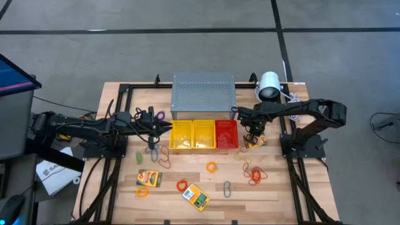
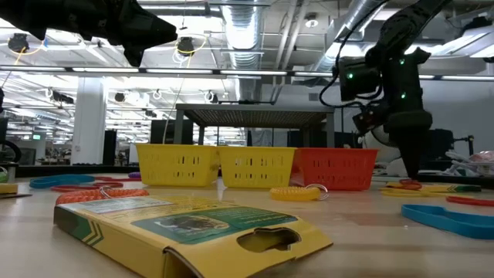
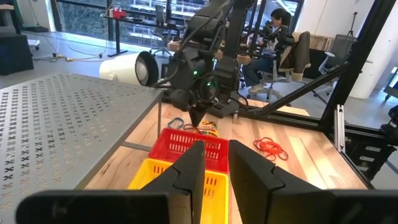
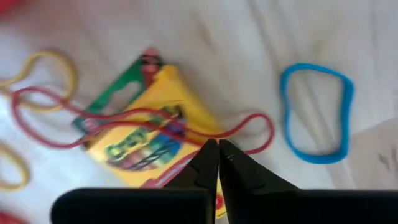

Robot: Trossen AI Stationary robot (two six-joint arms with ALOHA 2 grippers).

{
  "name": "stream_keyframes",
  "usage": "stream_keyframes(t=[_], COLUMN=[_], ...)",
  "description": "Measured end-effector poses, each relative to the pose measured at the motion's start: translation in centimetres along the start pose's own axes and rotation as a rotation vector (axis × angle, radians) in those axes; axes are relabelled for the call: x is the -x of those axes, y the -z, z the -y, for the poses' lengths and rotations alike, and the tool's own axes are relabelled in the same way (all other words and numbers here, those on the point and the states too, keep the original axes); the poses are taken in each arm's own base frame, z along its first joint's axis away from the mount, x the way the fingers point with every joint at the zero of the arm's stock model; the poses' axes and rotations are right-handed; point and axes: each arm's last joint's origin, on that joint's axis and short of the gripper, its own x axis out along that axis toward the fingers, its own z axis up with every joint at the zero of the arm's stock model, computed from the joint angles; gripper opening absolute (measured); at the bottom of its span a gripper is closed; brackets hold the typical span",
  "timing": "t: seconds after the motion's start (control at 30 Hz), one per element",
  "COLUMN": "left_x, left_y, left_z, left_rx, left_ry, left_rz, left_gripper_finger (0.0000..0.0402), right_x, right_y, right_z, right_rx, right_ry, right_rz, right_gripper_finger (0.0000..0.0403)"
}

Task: Pick & Place Office Desk Supplies
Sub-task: Put the yellow rubber band into the red bin

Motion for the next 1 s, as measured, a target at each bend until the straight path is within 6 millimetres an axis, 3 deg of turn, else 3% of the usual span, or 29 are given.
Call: stream_keyframes(t=[0.3, 0.43, 0.77, 1.0], left_x=[0.0, 0.0, 0.0, 0.0], left_y=[0.0, 0.0, 0.0, 0.0], left_z=[0.0, 0.0, 0.0, 0.0], left_rx=[0.000, 0.000, -0.001, -0.009], left_ry=[0.000, 0.000, -0.001, 0.001], left_rz=[0.000, 0.000, -0.001, -0.003], left_gripper_finger=[0.0067, 0.0067, 0.0067, 0.0067], right_x=[2.7, 3.0, 1.8, -0.2], right_y=[1.6, 2.3, 3.5, 3.8], right_z=[-2.6, -3.5, -3.9, -3.6], right_rx=[0.109, 0.129, 0.073, 0.055], right_ry=[-0.052, -0.057, 0.065, 0.096], right_rz=[0.144, 0.145, -0.022, -0.056], right_gripper_finger=[0.0028, 0.0056, 0.0180, 0.0220])
